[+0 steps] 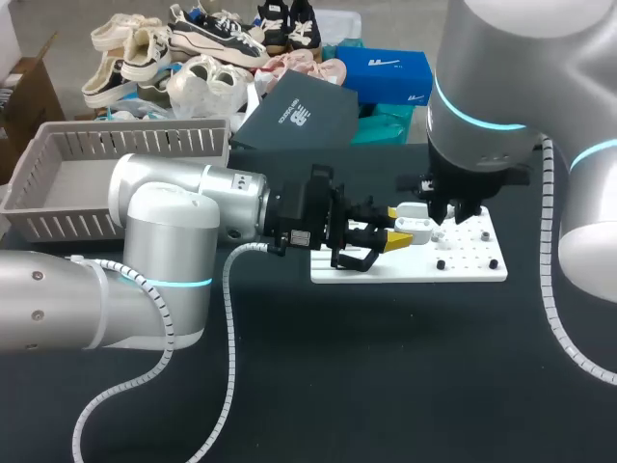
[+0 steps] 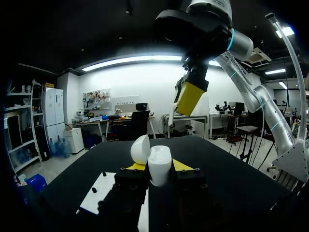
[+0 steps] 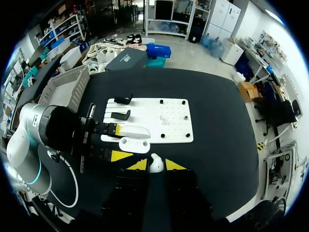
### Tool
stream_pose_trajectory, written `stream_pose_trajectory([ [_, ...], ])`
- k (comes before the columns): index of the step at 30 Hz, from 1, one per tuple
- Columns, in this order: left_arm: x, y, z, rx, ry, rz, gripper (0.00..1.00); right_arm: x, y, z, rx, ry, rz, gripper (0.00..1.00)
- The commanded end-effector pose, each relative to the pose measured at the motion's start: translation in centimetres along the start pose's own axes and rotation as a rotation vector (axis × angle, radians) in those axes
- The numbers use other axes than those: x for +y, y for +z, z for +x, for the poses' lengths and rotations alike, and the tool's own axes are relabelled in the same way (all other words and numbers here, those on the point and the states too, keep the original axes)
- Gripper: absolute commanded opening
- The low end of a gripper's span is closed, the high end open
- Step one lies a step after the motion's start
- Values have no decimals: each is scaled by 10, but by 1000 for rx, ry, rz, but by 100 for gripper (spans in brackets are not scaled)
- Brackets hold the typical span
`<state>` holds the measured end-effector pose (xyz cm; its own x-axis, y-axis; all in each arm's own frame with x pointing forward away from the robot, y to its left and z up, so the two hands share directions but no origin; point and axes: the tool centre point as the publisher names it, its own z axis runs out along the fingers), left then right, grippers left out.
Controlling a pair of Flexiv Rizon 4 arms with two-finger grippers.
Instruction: Pick up each earbud case from the left stands, insert the matching earbuds, close the lid, and place the case in the box.
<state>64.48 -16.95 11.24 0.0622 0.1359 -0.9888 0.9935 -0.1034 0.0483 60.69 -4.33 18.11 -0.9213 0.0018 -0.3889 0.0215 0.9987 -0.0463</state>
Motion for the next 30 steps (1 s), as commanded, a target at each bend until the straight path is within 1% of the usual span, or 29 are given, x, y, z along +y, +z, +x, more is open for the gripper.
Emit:
stream_pose_trajectory([
  [1,1,0,1,-2,1,-1,0,2,-2,-6,31,40,11,0],
  [2,1,0,1,-2,1,-1,0,5,-4,-11,73,77,-30,0],
  [3,1,0,1,-2,1,-1,0,6,-4,-14,86,99,-20,0],
  [4,1,0,1,-2,1,-1,0,8,-4,-17,102,157,-24,0],
  [5,1,0,1,-2,1,-1,0,8,-5,-21,149,234,-38,0],
  [8,1,0,1,-2,1,-1,0,6,-4,-24,216,338,-34,0],
  [11,1,0,1,-2,1,-1,0,4,-6,-25,259,396,7,0],
  [15,1,0,1,-2,1,-1,0,8,-10,-20,306,408,50,0],
  [19,1,0,1,-2,1,-1,0,8,-12,-16,358,420,51,0],
  [30,1,0,1,-2,1,-1,0,8,-12,-16,358,420,51,0],
])
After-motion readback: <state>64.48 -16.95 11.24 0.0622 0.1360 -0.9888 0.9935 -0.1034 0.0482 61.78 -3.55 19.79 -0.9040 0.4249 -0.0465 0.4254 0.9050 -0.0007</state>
